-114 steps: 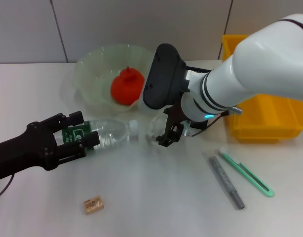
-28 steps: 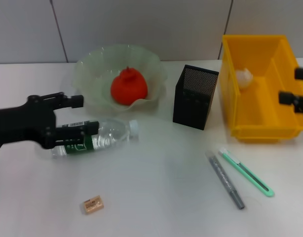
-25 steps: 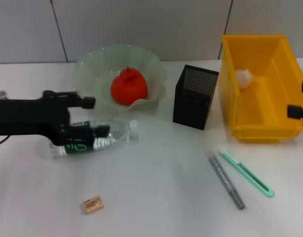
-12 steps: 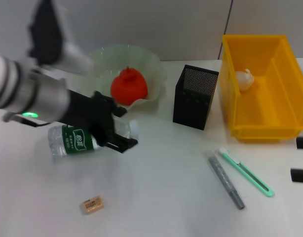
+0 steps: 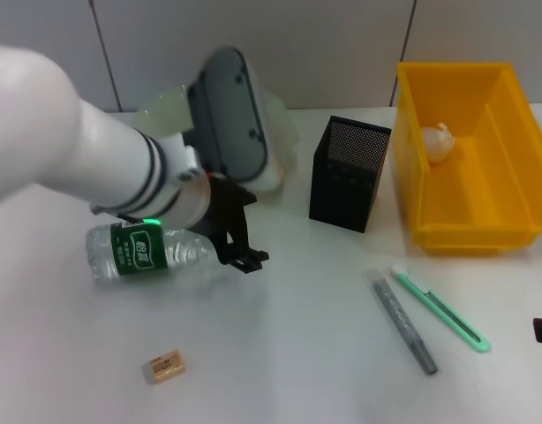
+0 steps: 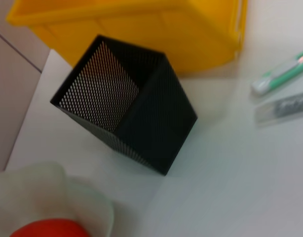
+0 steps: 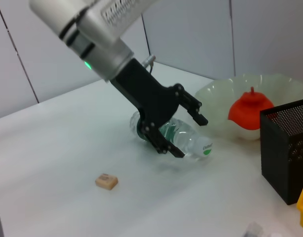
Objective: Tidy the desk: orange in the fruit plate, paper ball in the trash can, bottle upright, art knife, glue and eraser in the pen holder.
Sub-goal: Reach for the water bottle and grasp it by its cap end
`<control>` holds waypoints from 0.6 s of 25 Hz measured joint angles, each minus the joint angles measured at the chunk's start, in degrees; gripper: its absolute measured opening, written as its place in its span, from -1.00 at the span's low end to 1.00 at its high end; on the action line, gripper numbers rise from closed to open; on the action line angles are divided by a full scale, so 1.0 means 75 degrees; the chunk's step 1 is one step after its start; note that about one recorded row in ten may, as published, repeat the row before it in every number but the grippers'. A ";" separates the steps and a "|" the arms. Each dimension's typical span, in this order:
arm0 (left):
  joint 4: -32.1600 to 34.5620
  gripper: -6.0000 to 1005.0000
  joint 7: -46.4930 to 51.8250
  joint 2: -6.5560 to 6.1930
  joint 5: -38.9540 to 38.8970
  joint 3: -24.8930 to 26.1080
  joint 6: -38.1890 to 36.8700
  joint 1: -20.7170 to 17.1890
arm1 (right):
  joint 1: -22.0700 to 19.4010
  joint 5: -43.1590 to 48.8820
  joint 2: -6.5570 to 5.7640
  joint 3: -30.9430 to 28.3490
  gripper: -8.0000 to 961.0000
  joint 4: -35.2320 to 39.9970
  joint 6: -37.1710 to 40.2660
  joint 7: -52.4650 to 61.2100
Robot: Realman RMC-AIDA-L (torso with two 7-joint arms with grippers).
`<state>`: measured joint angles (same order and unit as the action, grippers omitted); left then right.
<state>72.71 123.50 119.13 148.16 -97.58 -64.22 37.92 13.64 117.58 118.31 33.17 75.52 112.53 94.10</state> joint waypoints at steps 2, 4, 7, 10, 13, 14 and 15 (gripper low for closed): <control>-0.0247 0.61 0.0144 0.0001 0.0223 -0.0272 0.0401 0.0040 | -0.0006 0.0003 -0.0001 -0.0076 0.62 -0.0015 0.0032 0.0000; -0.0502 0.61 0.0192 0.0002 0.0331 -0.0439 0.0697 0.0105 | -0.0009 0.0006 -0.0001 -0.0111 0.62 -0.0021 0.0051 0.0007; -0.0808 0.61 0.0201 0.0005 0.0413 -0.0548 0.1010 0.0224 | -0.0028 0.0013 0.0007 -0.0121 0.62 -0.0014 0.0060 0.0037; -0.1140 0.60 0.0203 0.0006 0.0485 -0.0575 0.1146 0.0375 | -0.0054 0.0015 0.0028 -0.0123 0.62 0.0010 0.0061 0.0041; -0.1318 0.60 0.0206 0.0007 0.0653 -0.0588 0.1247 0.0444 | -0.0060 0.0015 0.0048 -0.0123 0.62 -0.0016 0.0030 0.0041; -0.1401 0.60 0.0208 0.0008 0.0712 -0.0590 0.1278 0.0477 | -0.0060 0.0015 0.0057 -0.0123 0.62 -0.0029 0.0018 0.0040; -0.1460 0.60 0.0211 0.0007 0.0748 -0.0592 0.1297 0.0503 | -0.0060 0.0015 0.0063 -0.0123 0.62 -0.0043 0.0009 0.0040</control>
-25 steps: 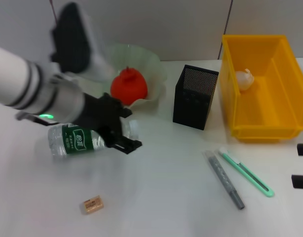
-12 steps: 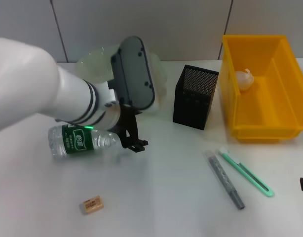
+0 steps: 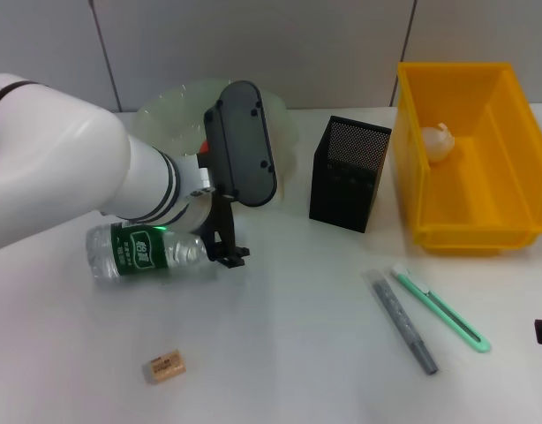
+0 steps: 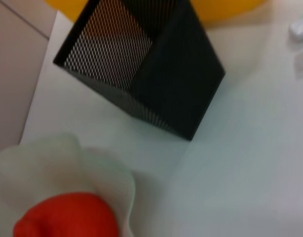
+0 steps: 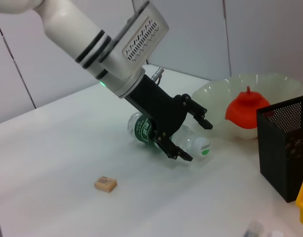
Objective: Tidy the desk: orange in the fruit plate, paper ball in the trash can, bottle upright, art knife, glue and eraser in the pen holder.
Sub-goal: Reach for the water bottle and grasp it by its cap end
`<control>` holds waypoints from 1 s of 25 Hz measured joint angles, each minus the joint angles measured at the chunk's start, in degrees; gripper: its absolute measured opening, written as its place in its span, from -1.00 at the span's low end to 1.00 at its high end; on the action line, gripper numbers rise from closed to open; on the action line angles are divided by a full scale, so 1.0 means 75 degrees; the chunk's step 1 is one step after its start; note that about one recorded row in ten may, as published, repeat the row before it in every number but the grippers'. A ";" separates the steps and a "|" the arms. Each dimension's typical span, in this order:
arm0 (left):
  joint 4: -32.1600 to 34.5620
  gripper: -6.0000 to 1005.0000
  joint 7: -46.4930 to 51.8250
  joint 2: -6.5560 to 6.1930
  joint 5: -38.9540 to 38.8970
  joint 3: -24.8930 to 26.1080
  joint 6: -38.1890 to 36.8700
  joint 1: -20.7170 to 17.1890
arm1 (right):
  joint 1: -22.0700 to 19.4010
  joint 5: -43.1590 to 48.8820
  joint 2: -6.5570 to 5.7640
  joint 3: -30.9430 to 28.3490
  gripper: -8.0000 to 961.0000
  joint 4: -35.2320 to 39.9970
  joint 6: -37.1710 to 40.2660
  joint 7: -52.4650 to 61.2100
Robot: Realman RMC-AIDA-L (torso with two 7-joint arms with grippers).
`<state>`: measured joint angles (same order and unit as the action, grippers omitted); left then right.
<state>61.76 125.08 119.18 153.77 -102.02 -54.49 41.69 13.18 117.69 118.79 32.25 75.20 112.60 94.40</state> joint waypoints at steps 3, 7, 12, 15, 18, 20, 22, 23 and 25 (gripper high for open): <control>-0.0230 0.60 0.0005 0.0000 0.0033 -0.0002 0.0012 0.0141 | 0.0002 0.0000 0.0011 0.0000 0.62 -0.0057 -0.0014 0.0000; -0.0554 0.60 0.0007 0.0000 0.0072 -0.0006 0.0017 0.0387 | 0.0018 0.0000 0.0014 0.0000 0.62 -0.0098 -0.0023 0.0001; -0.0924 0.60 0.0010 0.0000 0.0079 -0.0016 0.0024 0.0730 | 0.0049 0.0000 0.0017 -0.0009 0.62 -0.0184 -0.0041 0.0000; -0.1099 0.59 0.0011 -0.0001 0.0082 -0.0127 0.0024 0.0858 | 0.0073 0.0000 0.0018 -0.0022 0.62 -0.0272 -0.0108 -0.0001; -0.1169 0.59 0.0043 -0.0001 0.0093 -0.0293 0.0007 0.0903 | 0.0088 -0.0004 0.0018 -0.0024 0.62 -0.0389 -0.0200 -0.0001; -0.1036 0.59 0.0142 -0.0001 0.0111 -0.0433 -0.0044 0.0860 | 0.0117 -0.0030 0.0017 -0.0027 0.62 -0.0531 -0.0233 -0.0019; -0.0998 0.59 0.0165 -0.0001 0.0126 -0.0458 -0.0051 0.0842 | 0.0150 -0.0040 0.0013 -0.0032 0.62 -0.0638 -0.0253 -0.0043; -0.0969 0.52 0.0201 0.0000 0.0177 -0.0471 -0.0052 0.0831 | 0.0165 -0.0040 0.0012 -0.0035 0.62 -0.0658 -0.0277 -0.0046; -0.0950 0.38 0.0297 0.0000 0.0313 -0.0479 -0.0056 0.0826 | 0.0204 -0.0030 0.0014 -0.0036 0.62 -0.0679 -0.0306 -0.0048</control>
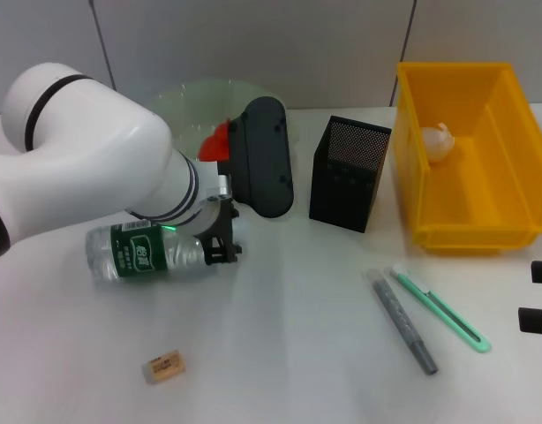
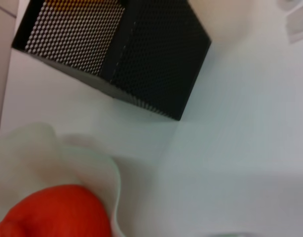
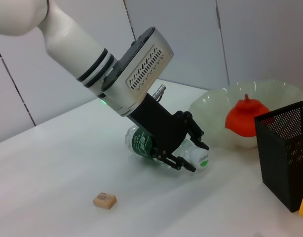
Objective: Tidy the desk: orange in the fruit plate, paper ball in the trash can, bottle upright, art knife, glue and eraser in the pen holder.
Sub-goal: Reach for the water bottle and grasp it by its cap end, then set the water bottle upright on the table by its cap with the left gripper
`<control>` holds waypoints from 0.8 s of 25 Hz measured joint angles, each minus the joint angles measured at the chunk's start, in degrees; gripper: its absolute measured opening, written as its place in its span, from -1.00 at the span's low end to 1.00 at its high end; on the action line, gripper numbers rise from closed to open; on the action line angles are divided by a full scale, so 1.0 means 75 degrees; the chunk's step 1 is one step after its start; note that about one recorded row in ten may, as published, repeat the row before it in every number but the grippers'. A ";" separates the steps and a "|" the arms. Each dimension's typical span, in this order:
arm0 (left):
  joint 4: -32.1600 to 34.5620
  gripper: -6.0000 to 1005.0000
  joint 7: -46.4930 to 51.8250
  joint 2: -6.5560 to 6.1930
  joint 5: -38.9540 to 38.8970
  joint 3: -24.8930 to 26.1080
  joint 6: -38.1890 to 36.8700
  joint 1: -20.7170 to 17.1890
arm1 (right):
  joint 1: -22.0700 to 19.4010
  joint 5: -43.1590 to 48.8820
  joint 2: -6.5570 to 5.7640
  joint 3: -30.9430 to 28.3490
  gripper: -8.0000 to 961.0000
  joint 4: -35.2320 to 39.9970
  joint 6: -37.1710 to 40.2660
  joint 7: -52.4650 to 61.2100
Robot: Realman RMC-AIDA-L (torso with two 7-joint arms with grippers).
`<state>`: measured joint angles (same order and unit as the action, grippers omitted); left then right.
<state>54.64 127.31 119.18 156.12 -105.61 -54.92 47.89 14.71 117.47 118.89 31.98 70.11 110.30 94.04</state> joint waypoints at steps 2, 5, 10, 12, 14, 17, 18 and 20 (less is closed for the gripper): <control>0.0019 0.24 0.0063 0.0000 0.0090 -0.0010 -0.0002 -0.0016 | 0.0023 0.0004 0.0005 0.0000 0.62 -0.0007 -0.0014 -0.0001; 0.0189 0.06 0.0075 -0.0001 0.0120 -0.0020 0.0021 -0.0187 | 0.0053 0.0007 0.0008 0.0001 0.62 -0.0016 -0.0019 -0.0011; 0.1374 -0.11 0.0088 -0.0032 0.0100 0.0219 -0.0031 -0.1089 | 0.0084 0.0006 0.0008 0.0003 0.62 -0.0020 -0.0025 -0.0020; 0.2196 -0.10 0.0089 -0.0049 0.0065 0.0421 -0.0135 -0.1685 | 0.0100 -0.0001 0.0007 0.0007 0.62 -0.0020 -0.0026 -0.0021; 0.3064 -0.10 0.0089 -0.0058 0.0022 0.0623 -0.0273 -0.2352 | 0.0129 -0.0007 0.0006 0.0021 0.62 -0.0020 -0.0025 -0.0022; 0.3826 -0.09 0.0089 -0.0060 -0.0147 0.0867 -0.0386 -0.3051 | 0.0189 -0.0021 0.0005 0.0027 0.62 -0.0029 -0.0024 -0.0024; 0.4153 -0.08 0.0089 -0.0060 -0.0337 0.1056 -0.0448 -0.3332 | 0.0221 -0.0028 0.0005 0.0027 0.62 -0.0046 -0.0026 -0.0023; 0.4334 -0.08 0.0089 -0.0061 -0.0464 0.1192 -0.0487 -0.3505 | 0.0294 -0.0033 0.0008 0.0025 0.62 -0.0126 -0.0023 -0.0024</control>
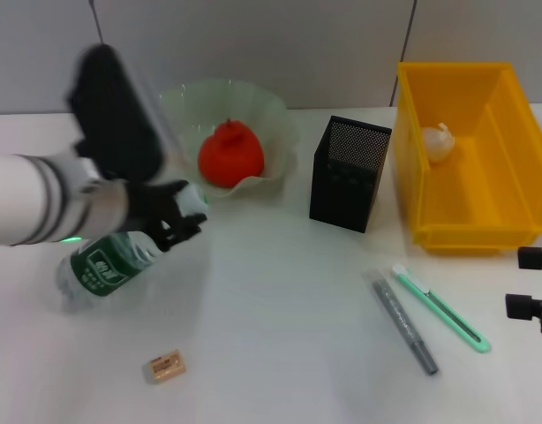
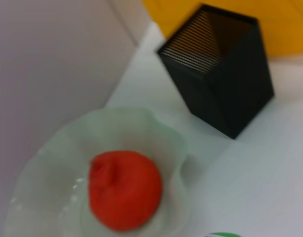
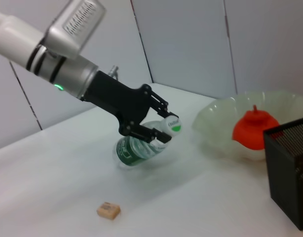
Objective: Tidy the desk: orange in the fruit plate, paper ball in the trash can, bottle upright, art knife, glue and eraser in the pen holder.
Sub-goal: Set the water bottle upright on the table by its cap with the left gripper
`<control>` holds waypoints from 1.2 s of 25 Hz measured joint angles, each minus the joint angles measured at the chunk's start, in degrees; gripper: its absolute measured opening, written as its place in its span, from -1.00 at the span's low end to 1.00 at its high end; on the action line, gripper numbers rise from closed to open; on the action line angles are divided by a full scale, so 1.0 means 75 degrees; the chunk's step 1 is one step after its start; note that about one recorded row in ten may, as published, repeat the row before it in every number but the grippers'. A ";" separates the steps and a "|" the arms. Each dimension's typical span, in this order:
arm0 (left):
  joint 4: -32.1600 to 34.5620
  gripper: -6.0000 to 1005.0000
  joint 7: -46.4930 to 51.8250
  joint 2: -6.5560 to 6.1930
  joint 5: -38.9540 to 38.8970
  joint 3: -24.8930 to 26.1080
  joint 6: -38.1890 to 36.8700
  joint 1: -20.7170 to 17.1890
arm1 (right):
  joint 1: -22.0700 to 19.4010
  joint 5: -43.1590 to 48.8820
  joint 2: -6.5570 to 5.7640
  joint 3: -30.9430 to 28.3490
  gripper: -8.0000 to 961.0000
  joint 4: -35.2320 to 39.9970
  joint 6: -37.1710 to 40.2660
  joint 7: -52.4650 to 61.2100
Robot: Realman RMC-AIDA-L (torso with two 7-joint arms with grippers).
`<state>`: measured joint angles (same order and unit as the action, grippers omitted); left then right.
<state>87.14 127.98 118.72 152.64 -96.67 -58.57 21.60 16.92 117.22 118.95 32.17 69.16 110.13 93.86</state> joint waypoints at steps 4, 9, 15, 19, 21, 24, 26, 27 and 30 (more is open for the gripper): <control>0.0539 -0.06 -0.0062 -0.0010 -0.0921 0.0787 -0.0006 -0.0827 | 0.0124 0.0000 0.0002 0.0037 0.62 -0.0132 0.0000 0.0000; 0.0592 -0.05 -0.0219 -0.0013 -0.1979 0.1387 0.0323 -0.1290 | 0.0248 0.0007 0.0006 0.0057 0.62 -0.0301 -0.0001 -0.0001; 0.0543 -0.03 -0.1012 -0.0021 -0.3894 0.2205 0.0930 -0.1848 | 0.0348 0.0036 0.0007 0.0059 0.62 -0.0394 -0.0001 0.0001; 0.0527 -0.02 -0.1253 -0.0022 -0.4402 0.2403 0.1042 -0.2001 | 0.0351 0.0038 0.0007 0.0060 0.62 -0.0398 -0.0001 0.0019; 0.0410 -0.01 -0.1567 -0.0020 -0.5077 0.2473 0.1098 -0.2164 | 0.0352 0.0039 0.0007 0.0064 0.62 -0.0400 0.0001 0.0029; 0.0109 0.00 -0.1964 -0.0013 -0.5727 0.2472 0.1238 -0.2215 | 0.0350 0.0039 0.0007 0.0070 0.62 -0.0441 0.0019 0.0029; -0.0116 0.01 -0.2115 -0.0013 -0.6028 0.2474 0.1268 -0.2168 | 0.0349 0.0039 0.0007 0.0070 0.62 -0.0481 0.0030 0.0025; -0.0230 0.01 -0.2207 -0.0014 -0.6194 0.2487 0.1271 -0.2129 | 0.0349 0.0038 0.0007 0.0071 0.62 -0.0492 0.0035 0.0021; -0.0537 0.02 -0.2494 -0.0017 -0.6597 0.2544 0.1302 -0.2036 | 0.0346 0.0037 0.0007 0.0088 0.62 -0.0518 0.0053 0.0013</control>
<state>83.11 109.27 118.59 103.16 -77.59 -48.81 6.33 19.51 117.50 119.00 32.83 65.28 110.53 93.96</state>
